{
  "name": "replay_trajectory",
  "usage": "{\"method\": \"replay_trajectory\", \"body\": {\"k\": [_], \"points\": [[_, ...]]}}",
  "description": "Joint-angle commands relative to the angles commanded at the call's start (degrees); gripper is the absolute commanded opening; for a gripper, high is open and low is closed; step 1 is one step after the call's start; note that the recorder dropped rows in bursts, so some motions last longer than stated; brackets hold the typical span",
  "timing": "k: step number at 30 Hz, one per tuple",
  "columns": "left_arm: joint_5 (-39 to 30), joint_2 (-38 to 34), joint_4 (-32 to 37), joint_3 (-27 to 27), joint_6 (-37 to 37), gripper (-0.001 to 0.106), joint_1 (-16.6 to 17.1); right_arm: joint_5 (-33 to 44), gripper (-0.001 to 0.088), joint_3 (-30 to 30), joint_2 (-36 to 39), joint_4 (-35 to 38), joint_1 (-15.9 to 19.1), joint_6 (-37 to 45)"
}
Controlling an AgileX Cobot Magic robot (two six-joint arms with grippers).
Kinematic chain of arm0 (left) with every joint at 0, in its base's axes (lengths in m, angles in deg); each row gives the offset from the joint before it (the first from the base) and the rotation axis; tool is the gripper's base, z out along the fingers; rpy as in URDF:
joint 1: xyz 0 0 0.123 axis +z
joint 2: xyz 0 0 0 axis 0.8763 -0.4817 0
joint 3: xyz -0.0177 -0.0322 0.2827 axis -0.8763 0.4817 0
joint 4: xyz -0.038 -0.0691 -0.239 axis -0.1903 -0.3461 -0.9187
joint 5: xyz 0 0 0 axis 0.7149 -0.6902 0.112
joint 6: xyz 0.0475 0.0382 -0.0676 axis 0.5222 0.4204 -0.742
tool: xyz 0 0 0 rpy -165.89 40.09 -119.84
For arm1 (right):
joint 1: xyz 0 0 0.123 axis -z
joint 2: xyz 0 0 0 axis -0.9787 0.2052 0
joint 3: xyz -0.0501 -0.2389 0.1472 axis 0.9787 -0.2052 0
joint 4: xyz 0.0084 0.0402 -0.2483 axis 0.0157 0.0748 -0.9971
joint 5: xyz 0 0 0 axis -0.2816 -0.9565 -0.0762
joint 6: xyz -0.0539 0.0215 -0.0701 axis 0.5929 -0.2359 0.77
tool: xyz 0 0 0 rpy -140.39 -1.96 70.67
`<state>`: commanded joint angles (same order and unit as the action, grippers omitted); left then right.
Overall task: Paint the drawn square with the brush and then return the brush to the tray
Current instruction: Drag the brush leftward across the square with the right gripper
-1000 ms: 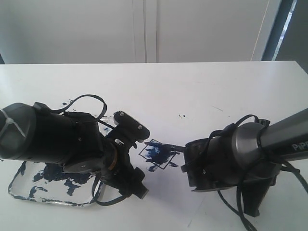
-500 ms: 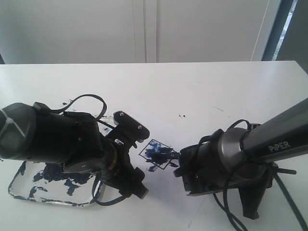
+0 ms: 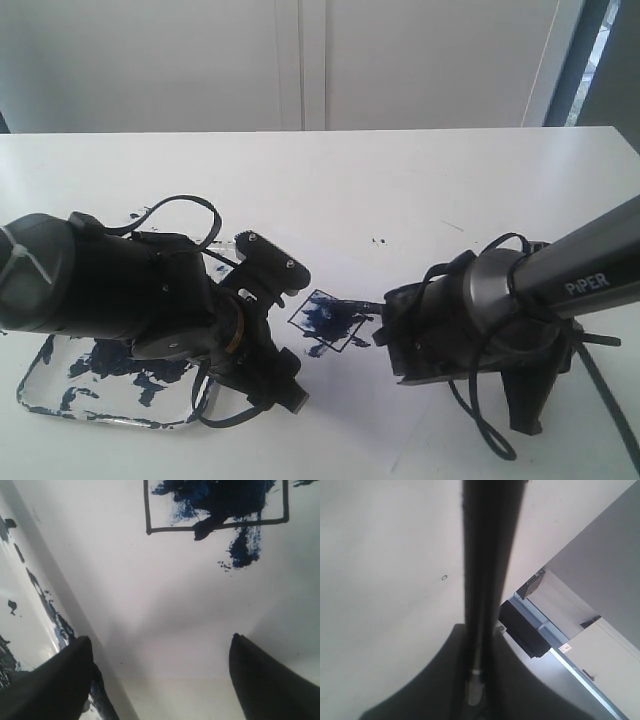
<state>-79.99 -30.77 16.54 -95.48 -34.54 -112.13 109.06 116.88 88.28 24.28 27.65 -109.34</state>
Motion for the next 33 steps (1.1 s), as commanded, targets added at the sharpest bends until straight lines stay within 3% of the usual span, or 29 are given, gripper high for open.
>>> {"method": "replay_trajectory", "body": {"k": [15, 27, 30, 33], "points": [[0.4, 0.0, -0.6, 0.0, 0.0, 0.078, 0.0, 0.0, 0.0000, 0.0, 1.7, 2.8, 0.2, 0.0], [1.3, 0.0, -1.3, 0.0, 0.0, 0.078, 0.0, 0.0, 0.0000, 0.0, 4.9, 3.9, -6.1, 0.0], [1.2, 0.0, -1.3, 0.0, 0.0, 0.078, 0.0, 0.0, 0.0000, 0.0, 4.9, 3.9, -6.0, 0.0], [1.1, 0.0, -1.5, 0.0, 0.0, 0.078, 0.0, 0.0, 0.0000, 0.0, 4.9, 2.0, -3.5, 0.0]]}}
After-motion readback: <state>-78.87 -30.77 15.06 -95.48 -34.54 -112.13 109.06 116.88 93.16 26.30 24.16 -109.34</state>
